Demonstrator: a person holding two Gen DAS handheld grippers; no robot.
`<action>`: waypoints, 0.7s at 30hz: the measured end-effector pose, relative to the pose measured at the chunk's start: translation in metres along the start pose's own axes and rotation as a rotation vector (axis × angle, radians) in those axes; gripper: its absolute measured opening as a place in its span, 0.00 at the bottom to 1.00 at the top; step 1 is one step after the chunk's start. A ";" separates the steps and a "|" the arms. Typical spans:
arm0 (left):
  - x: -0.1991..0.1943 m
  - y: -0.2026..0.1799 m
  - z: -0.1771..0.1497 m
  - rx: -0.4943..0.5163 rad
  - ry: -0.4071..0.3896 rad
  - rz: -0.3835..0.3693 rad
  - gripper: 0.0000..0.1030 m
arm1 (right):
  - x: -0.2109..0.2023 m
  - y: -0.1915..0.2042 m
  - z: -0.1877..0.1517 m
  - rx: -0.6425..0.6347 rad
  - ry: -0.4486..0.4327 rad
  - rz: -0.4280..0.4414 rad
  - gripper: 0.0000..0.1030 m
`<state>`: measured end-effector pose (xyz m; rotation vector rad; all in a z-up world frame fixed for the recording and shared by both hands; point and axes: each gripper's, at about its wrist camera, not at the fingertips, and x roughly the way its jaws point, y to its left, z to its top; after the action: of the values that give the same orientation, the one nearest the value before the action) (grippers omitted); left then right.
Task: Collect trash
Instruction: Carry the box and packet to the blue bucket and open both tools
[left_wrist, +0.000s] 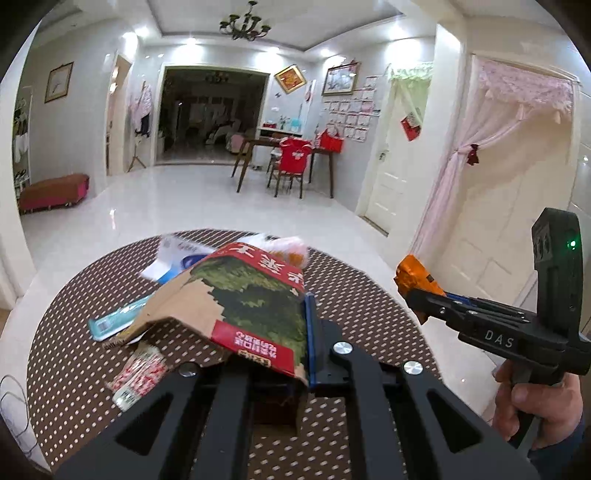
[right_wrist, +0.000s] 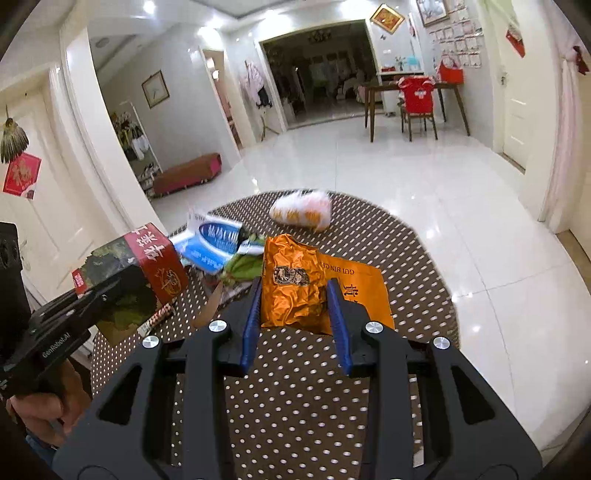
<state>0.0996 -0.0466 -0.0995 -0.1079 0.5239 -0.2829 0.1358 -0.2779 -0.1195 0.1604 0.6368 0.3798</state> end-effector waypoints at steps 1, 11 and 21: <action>0.001 -0.005 0.001 0.007 -0.004 -0.008 0.05 | -0.005 -0.003 0.001 0.002 -0.010 -0.006 0.32; 0.033 -0.070 0.011 0.056 0.021 -0.137 0.05 | -0.051 -0.084 -0.004 0.126 -0.069 -0.136 0.32; 0.084 -0.126 -0.001 0.122 0.113 -0.207 0.05 | -0.009 -0.203 -0.072 0.401 0.091 -0.209 0.33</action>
<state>0.1383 -0.1912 -0.1188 -0.0272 0.6069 -0.5242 0.1456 -0.4657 -0.2244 0.4571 0.8079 0.0542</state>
